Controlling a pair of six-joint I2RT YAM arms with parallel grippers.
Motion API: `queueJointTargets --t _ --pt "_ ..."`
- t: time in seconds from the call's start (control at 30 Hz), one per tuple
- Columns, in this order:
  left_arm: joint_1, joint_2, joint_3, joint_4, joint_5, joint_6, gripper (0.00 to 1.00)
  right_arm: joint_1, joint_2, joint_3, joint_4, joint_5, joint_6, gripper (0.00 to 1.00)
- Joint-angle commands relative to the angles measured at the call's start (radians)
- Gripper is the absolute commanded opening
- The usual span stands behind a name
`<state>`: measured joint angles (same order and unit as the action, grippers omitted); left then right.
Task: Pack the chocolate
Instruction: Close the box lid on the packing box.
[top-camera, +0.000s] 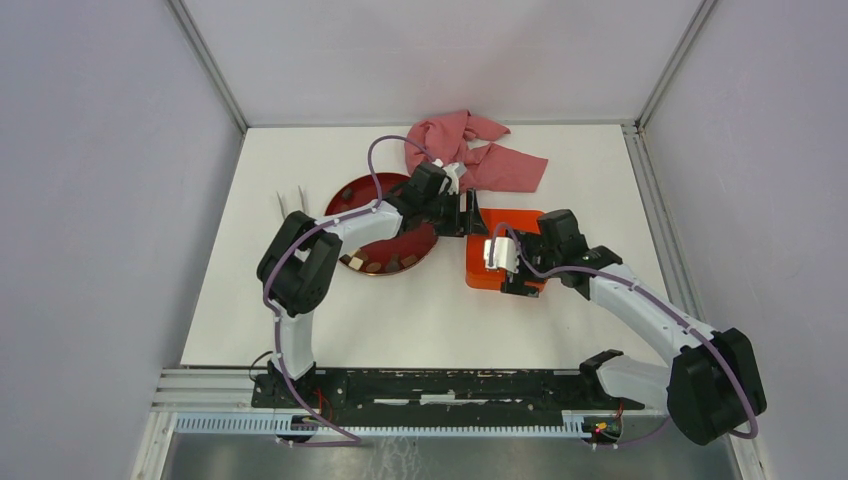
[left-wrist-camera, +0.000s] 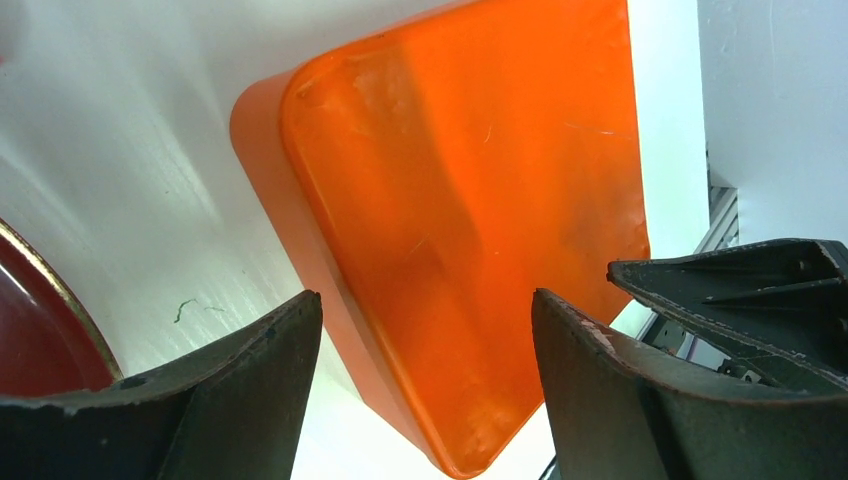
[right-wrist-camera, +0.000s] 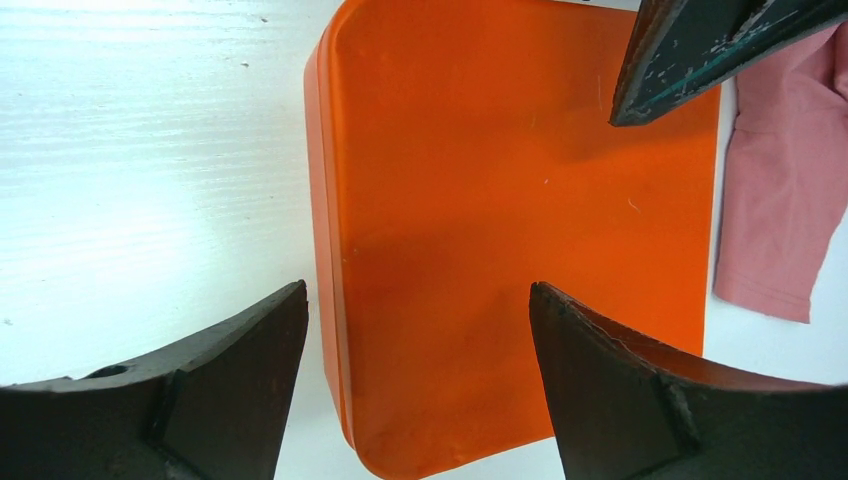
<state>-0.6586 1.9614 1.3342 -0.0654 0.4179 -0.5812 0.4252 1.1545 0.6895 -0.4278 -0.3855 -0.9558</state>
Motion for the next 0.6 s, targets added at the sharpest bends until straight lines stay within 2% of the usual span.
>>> queueJointTargets --t 0.0,0.23,0.37,0.57 --pt "-0.004 -0.019 0.011 -0.008 -0.014 0.047 0.82 -0.015 -0.019 0.036 -0.020 -0.062 0.014 0.87" --pt "-0.003 -0.098 -0.016 0.014 -0.048 0.049 0.80 -0.065 -0.023 0.082 -0.060 -0.269 0.073 0.86" --pt "-0.003 -0.117 -0.005 -0.001 -0.055 0.055 0.76 -0.067 0.023 0.091 -0.036 -0.248 0.109 0.82" --pt "0.005 -0.107 -0.016 -0.021 -0.060 0.069 0.68 -0.066 0.093 0.130 -0.076 -0.302 0.123 0.63"
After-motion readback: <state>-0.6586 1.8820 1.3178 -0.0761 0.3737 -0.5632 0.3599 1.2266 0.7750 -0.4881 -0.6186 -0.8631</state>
